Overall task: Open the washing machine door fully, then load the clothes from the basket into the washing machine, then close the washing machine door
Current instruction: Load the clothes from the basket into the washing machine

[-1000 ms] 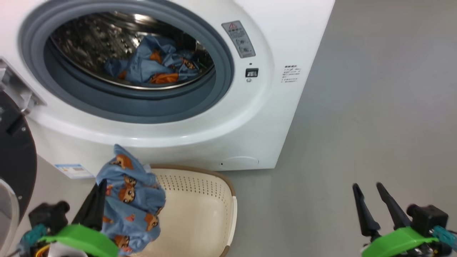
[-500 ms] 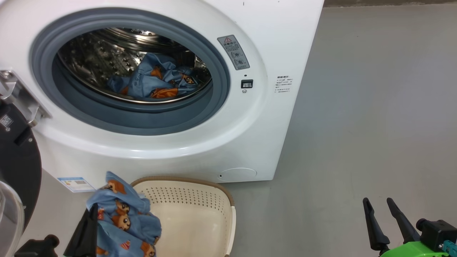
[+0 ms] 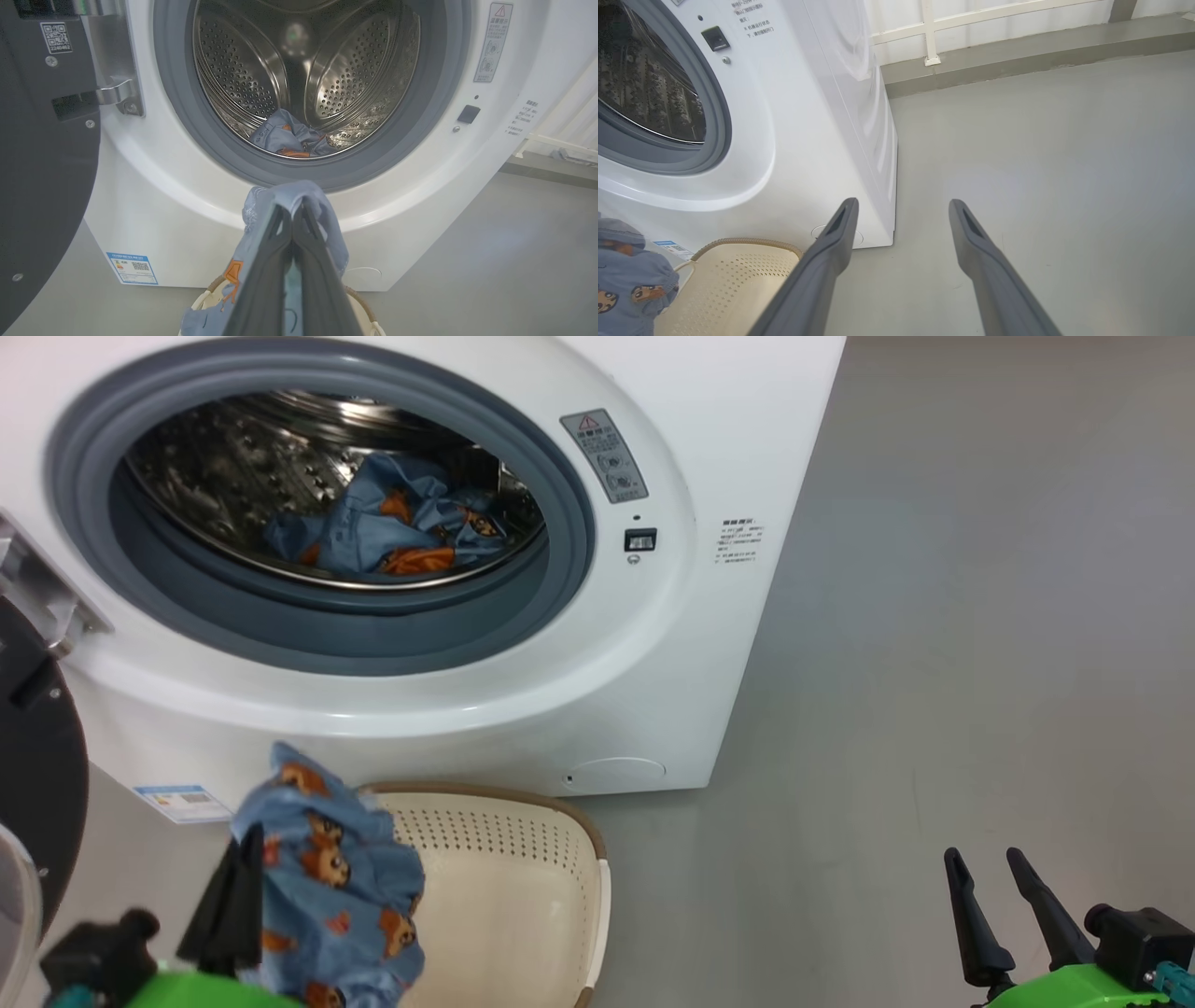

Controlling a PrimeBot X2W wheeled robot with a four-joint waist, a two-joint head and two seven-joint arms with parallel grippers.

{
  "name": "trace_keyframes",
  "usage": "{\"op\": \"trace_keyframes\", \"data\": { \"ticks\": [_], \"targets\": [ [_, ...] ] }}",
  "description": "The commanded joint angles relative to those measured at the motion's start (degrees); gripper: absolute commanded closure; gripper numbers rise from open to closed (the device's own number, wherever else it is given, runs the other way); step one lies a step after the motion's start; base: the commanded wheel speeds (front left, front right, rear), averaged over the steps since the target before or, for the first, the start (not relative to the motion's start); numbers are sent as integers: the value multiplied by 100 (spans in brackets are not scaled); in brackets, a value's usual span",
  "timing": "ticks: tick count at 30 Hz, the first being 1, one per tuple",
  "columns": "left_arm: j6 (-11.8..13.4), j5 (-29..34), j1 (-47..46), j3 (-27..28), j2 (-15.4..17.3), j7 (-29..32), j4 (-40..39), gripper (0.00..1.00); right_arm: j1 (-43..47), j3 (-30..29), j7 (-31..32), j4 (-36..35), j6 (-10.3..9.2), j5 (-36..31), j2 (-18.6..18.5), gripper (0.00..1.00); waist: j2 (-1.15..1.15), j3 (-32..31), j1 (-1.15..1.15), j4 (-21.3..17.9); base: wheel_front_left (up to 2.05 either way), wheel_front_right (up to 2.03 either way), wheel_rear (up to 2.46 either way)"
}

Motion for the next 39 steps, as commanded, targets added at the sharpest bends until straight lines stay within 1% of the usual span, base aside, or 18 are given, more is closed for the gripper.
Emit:
{"op": "trace_keyframes", "data": {
  "ticks": [1,6,11,16,20,21,22,23,26,39],
  "targets": [
    [-9,-21,-486,182,126,-36,-125,100,-74,161,-28,-160,9,-11,-33,0,0,144,0,-40,0,0,0],
    [-9,0,-1209,173,215,-36,-78,100,-224,154,-28,-189,9,-43,43,0,0,436,0,-134,0,0,0],
    [-9,36,-2134,154,364,-36,-69,100,-392,146,-28,-237,9,-84,157,0,0,775,0,-251,0,0,0],
    [-9,107,-3138,40,573,-36,294,100,-584,184,-28,-266,9,-120,277,0,0,1102,0,-385,0,0,0],
    [-9,6,-3854,-17,654,-36,900,100,-759,259,-28,-296,9,-154,361,0,0,1343,0,-508,0,0,0],
    [-9,6,-3854,-17,654,-36,900,100,-759,259,-28,-296,9,-154,361,0,0,1343,0,-508,0,0,0],
    [-9,-34,-4008,-39,666,-36,1110,100,-800,277,-28,-306,9,-160,379,0,0,1402,0,-537,0,0,0],
    [-9,-38,-4306,-134,735,-36,1528,100,-880,322,-28,-321,9,-171,412,0,0,1510,0,-607,0,0,0],
    [-9,-116,-4701,-341,774,-36,2137,100,-978,360,-28,-346,9,-178,455,0,0,1659,0,-689,0,0,0],
    [-9,-592,-6196,-1399,870,-36,4330,100,-1294,567,-28,-371,9,-166,569,0,0,2161,0,-954,0,0,0]
  ]
}}
